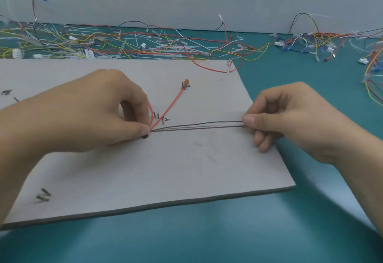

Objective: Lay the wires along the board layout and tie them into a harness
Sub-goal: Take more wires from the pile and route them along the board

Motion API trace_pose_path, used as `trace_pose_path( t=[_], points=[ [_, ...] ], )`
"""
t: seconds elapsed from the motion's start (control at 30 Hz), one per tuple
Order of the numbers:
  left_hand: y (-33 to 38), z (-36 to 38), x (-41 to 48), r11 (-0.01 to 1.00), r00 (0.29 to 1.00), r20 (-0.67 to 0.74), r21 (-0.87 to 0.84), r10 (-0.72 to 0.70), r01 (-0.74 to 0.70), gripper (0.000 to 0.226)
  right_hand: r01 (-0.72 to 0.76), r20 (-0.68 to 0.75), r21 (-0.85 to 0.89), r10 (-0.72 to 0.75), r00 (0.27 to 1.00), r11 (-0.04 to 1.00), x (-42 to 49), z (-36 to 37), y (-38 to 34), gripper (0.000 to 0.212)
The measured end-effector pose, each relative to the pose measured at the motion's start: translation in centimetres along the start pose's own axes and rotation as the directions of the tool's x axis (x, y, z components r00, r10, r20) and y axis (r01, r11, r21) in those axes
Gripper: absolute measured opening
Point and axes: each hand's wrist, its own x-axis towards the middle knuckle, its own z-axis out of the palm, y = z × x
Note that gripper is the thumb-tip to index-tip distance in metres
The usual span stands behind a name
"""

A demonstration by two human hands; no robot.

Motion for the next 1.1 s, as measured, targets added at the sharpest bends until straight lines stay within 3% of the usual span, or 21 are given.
trace_pose_path(
  t=[0.13, 0.33, 0.73, 0.9, 1.1],
  points=[
    [-0.8, 0.1, 0.1, 1.0, 1.0, 0.016, 0.003, 0.014, -0.014, 0.023, -0.103, 0.106, 0.09, 0.094, 0.99, 0.991, 0.6, -0.9, -0.1, 0.006],
    [-1.2, 0.5, 0.3, 0.999, 0.998, -0.008, 0.005, 0.054, -0.054, 0.023, -0.08, 0.032, 0.053, 0.078, 0.996, 0.995, 0.4, -0.8, 0.0, 0.009],
    [-1.5, 0.7, 0.6, 0.995, 0.996, -0.054, -0.072, 0.068, -0.072, 0.025, -0.034, -0.069, -0.292, 0.014, 0.998, 0.956, -0.1, -0.9, 0.3, 0.013],
    [-1.5, 0.6, 0.4, 0.998, 0.995, -0.076, -0.035, 0.058, -0.061, 0.017, 0.005, -0.087, -0.264, -0.029, 0.996, 0.965, -0.2, -0.6, 0.3, 0.014],
    [-1.0, 0.4, 0.1, 0.999, 0.998, -0.043, -0.03, 0.042, -0.043, 0.025, 0.035, -0.195, -0.22, -0.079, 0.978, 0.975, -0.3, -0.6, 0.6, 0.024]
  ],
)
